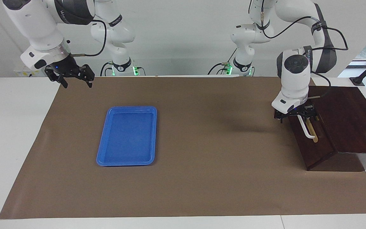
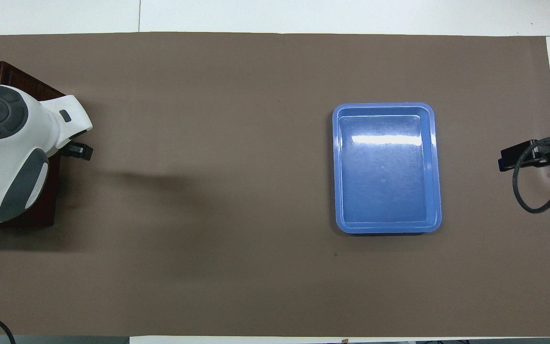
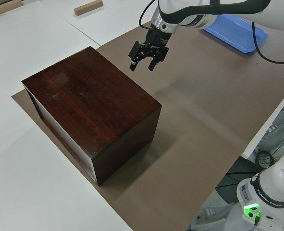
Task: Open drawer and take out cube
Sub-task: 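Grip the white drawer handle with the left gripper and pull it open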
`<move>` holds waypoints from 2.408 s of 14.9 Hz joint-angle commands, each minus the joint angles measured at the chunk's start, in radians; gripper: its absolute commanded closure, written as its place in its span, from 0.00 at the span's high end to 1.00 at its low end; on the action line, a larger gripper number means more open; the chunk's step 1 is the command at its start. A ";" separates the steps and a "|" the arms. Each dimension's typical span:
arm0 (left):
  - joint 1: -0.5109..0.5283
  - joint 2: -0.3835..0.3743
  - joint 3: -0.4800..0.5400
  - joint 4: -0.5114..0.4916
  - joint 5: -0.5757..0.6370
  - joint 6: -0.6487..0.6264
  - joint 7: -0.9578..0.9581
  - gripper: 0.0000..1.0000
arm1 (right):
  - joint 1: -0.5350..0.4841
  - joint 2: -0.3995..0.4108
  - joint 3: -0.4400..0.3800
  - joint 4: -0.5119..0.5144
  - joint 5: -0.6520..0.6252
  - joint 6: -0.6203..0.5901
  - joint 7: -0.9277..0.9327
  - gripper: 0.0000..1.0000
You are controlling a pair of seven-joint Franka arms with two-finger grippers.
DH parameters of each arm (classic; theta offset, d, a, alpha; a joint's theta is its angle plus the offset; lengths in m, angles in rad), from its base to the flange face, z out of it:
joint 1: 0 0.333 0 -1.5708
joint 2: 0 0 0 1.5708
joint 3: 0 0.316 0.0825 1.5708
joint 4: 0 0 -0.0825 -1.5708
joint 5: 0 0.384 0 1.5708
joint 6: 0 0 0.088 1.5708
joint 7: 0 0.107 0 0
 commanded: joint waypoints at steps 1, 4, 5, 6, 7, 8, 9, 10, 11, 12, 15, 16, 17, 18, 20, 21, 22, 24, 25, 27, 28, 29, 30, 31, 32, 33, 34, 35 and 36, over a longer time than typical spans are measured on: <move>0.046 -0.010 0.001 -0.053 0.024 0.090 -0.005 1.00 | -0.010 -0.016 0.011 -0.013 -0.018 -0.005 0.014 1.00; 0.075 0.001 0.001 -0.076 0.024 0.144 -0.005 1.00 | -0.010 -0.016 0.011 -0.013 -0.018 -0.003 0.014 1.00; 0.080 0.007 0.001 -0.077 0.024 0.157 -0.005 1.00 | -0.010 -0.016 0.011 -0.013 -0.018 -0.005 0.014 1.00; 0.083 0.015 -0.001 -0.079 0.024 0.164 -0.005 1.00 | -0.010 -0.016 0.011 -0.013 -0.020 -0.005 0.014 1.00; 0.087 0.021 -0.001 -0.079 0.024 0.171 -0.005 1.00 | -0.010 -0.016 0.011 -0.013 -0.018 -0.005 0.014 1.00; 0.089 0.023 -0.001 -0.086 0.024 0.176 -0.005 1.00 | -0.010 -0.016 0.011 -0.013 -0.018 -0.005 0.014 1.00; 0.089 0.023 -0.001 -0.094 0.024 0.187 -0.005 1.00 | -0.010 -0.016 0.011 -0.013 -0.020 -0.005 0.014 1.00; 0.089 0.023 -0.001 -0.103 0.024 0.194 -0.005 1.00 | -0.010 -0.016 0.011 -0.013 -0.018 -0.005 0.014 1.00; 0.087 0.026 -0.001 -0.111 0.024 0.199 -0.007 1.00 | -0.010 -0.016 0.011 -0.013 -0.018 -0.005 0.014 1.00; 0.084 0.029 -0.001 -0.117 0.024 0.199 -0.007 1.00 | -0.010 -0.016 0.011 -0.013 -0.018 -0.005 0.014 1.00; 0.077 0.027 -0.001 -0.128 0.024 0.196 -0.011 1.00 | -0.010 -0.016 0.011 -0.013 -0.018 -0.005 0.014 1.00; 0.073 0.027 -0.001 -0.131 0.024 0.197 -0.022 1.00 | -0.010 -0.016 0.011 -0.013 -0.018 -0.005 0.014 1.00; 0.072 0.027 -0.002 -0.133 0.024 0.199 -0.031 1.00 | -0.010 -0.016 0.011 -0.013 -0.018 -0.005 0.014 1.00; 0.072 0.027 -0.001 -0.133 0.024 0.199 -0.031 1.00 | -0.010 -0.016 0.011 -0.013 -0.018 -0.005 0.014 1.00; 0.072 0.027 -0.002 -0.131 0.024 0.201 -0.031 1.00 | -0.010 -0.016 0.011 -0.013 -0.018 -0.005 0.014 1.00; 0.072 0.029 -0.002 -0.130 0.024 0.201 -0.033 1.00 | -0.010 -0.016 0.011 -0.013 -0.018 -0.005 0.014 1.00; 0.069 0.029 -0.002 -0.128 0.024 0.198 -0.034 1.00 | -0.010 -0.016 0.011 -0.013 -0.018 -0.005 0.014 1.00; 0.035 0.029 -0.004 -0.126 0.024 0.185 -0.036 1.00 | -0.010 -0.016 0.011 -0.013 -0.018 -0.005 0.014 1.00; 0.020 0.027 -0.005 -0.126 0.023 0.182 -0.036 1.00 | -0.010 -0.016 0.011 -0.013 -0.018 -0.005 0.014 1.00; -0.009 0.027 -0.007 -0.126 0.021 0.178 -0.036 1.00 | -0.010 -0.016 0.011 -0.013 -0.020 -0.005 0.014 1.00; -0.019 0.027 -0.007 -0.126 0.021 0.175 -0.037 1.00 | -0.010 -0.016 0.011 -0.013 -0.018 -0.005 0.014 1.00; -0.031 0.027 -0.007 -0.123 0.018 0.162 -0.051 1.00 | -0.010 -0.016 0.011 -0.013 -0.018 -0.005 0.014 1.00; -0.046 0.027 -0.007 -0.120 0.018 0.158 -0.078 1.00 | -0.010 -0.016 0.011 -0.013 -0.020 -0.005 0.014 1.00; -0.060 0.027 -0.007 -0.120 0.016 0.158 -0.098 1.00 | -0.010 -0.016 0.011 -0.013 -0.018 -0.005 0.014 1.00; -0.075 0.027 -0.007 -0.119 0.013 0.155 -0.114 1.00 | -0.010 -0.016 0.011 -0.013 -0.018 -0.005 0.014 1.00; -0.091 0.027 -0.007 -0.116 0.012 0.141 -0.123 1.00 | -0.010 -0.016 0.011 -0.013 -0.018 -0.005 0.014 1.00; -0.110 0.027 -0.009 -0.107 0.012 0.119 -0.131 1.00 | -0.010 -0.016 0.011 -0.013 -0.018 -0.005 0.014 1.00; -0.127 0.027 -0.009 -0.100 0.009 0.100 -0.140 1.00 | -0.010 -0.016 0.011 -0.013 -0.020 -0.005 0.014 1.00; -0.147 0.027 -0.009 -0.093 -0.008 0.086 -0.146 1.00 | -0.010 -0.016 0.011 -0.013 -0.018 -0.005 0.014 1.00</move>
